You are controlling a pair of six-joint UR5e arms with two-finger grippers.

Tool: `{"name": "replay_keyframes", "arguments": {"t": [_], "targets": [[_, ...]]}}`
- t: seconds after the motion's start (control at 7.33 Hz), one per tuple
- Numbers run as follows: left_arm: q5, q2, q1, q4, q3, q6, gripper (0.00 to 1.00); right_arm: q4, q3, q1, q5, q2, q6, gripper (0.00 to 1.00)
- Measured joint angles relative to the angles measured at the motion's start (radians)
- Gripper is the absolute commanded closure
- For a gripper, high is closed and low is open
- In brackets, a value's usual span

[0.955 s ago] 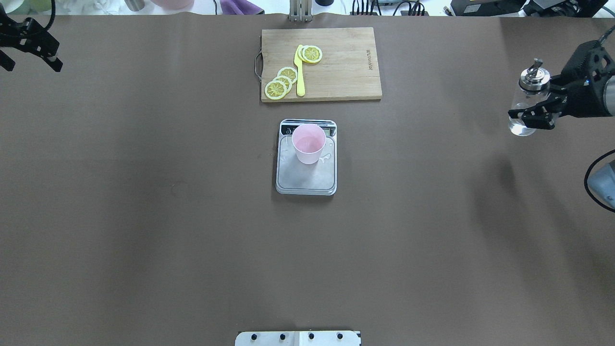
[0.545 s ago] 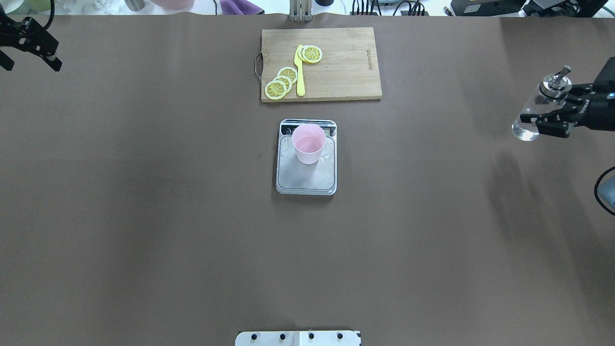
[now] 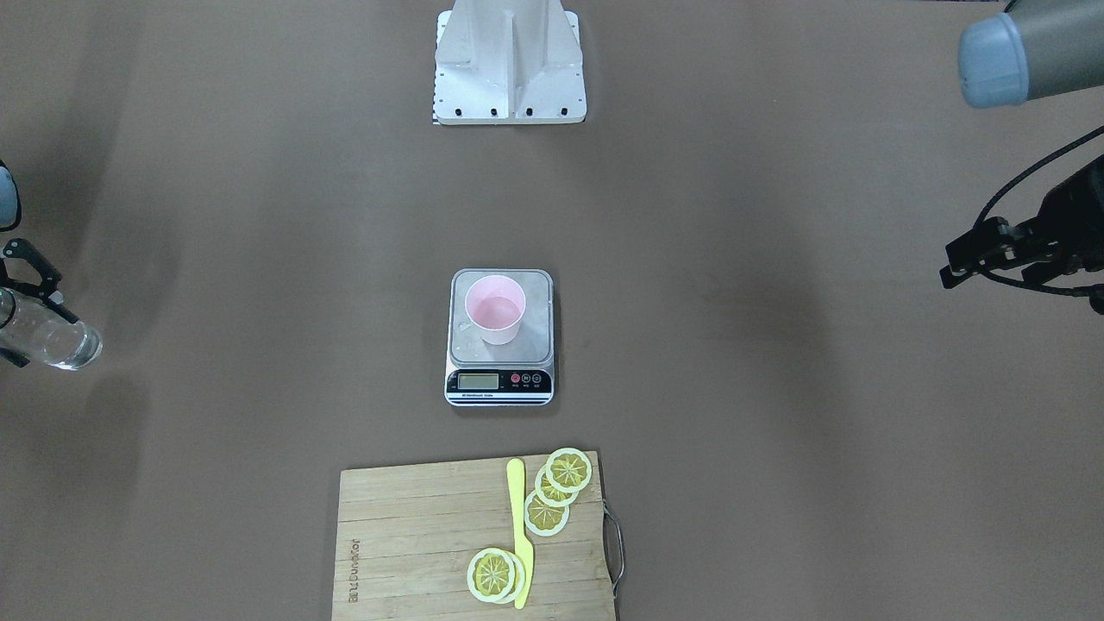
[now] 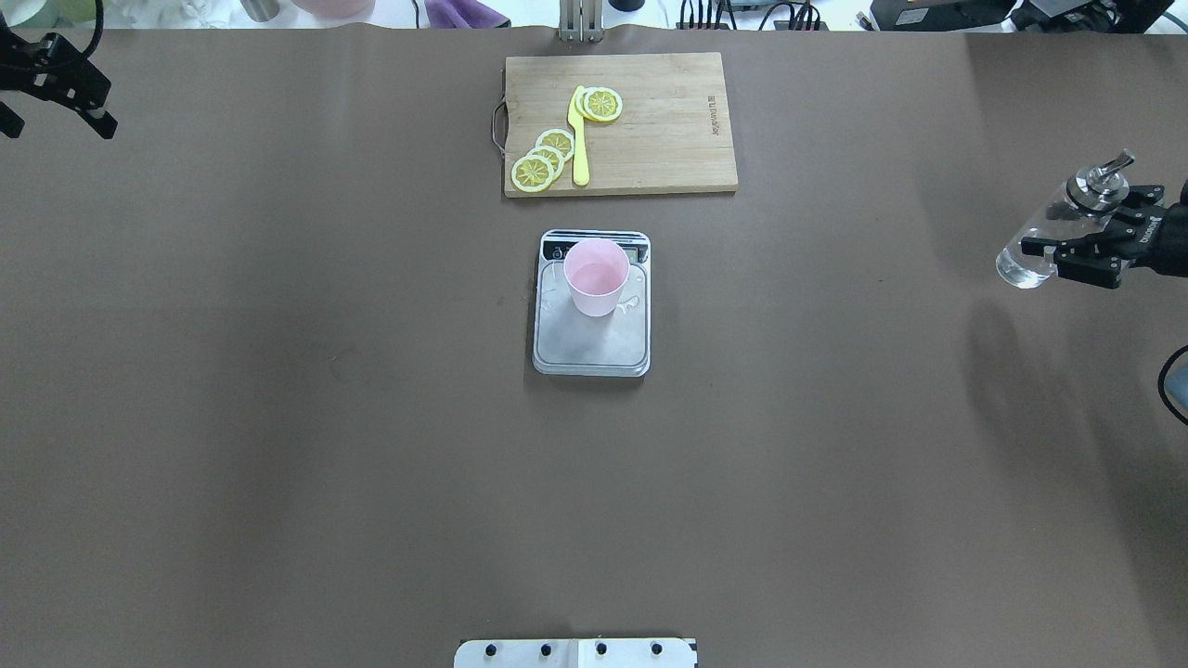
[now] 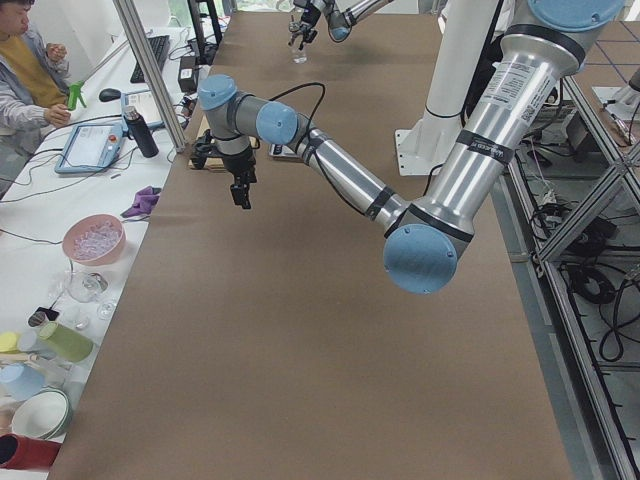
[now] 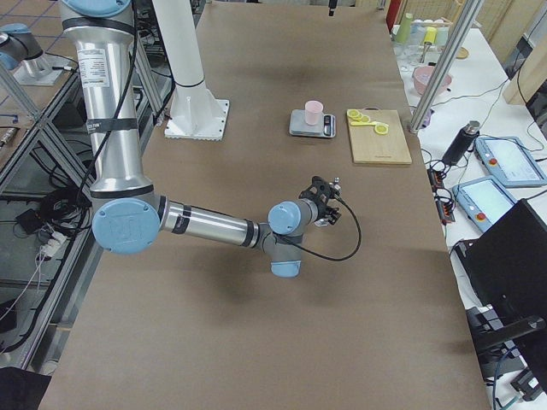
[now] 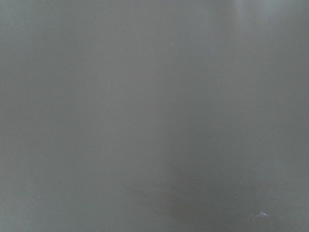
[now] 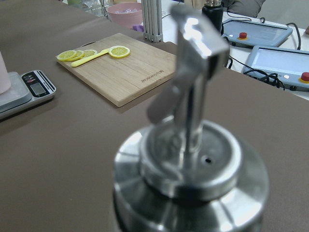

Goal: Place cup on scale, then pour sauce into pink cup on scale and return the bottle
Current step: 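Lower the bottle onto the table and open the right gripper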

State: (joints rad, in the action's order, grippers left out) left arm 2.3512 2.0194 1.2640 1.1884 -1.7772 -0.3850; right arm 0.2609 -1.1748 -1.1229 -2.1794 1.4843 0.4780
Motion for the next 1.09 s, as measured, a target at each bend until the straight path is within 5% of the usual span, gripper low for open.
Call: {"name": "replay_keyframes", "arguments": {"t": [0.68, 0.82, 1.09], "targets": [[0.000, 0.006, 0.000, -0.003, -0.004, 0.000, 0.03, 0.007, 0.051, 0.033, -0.005, 0.018, -0.062, 1.00], [0.000, 0.007, 0.000, -0.003, -0.004, 0.000, 0.02, 0.007, 0.053, 0.034, -0.006, 0.021, -0.064, 0.93], [0.000, 0.008, 0.000, -0.004, -0.005, 0.000, 0.03, 0.006, 0.059, 0.035, -0.013, 0.023, -0.060, 0.53]]}}
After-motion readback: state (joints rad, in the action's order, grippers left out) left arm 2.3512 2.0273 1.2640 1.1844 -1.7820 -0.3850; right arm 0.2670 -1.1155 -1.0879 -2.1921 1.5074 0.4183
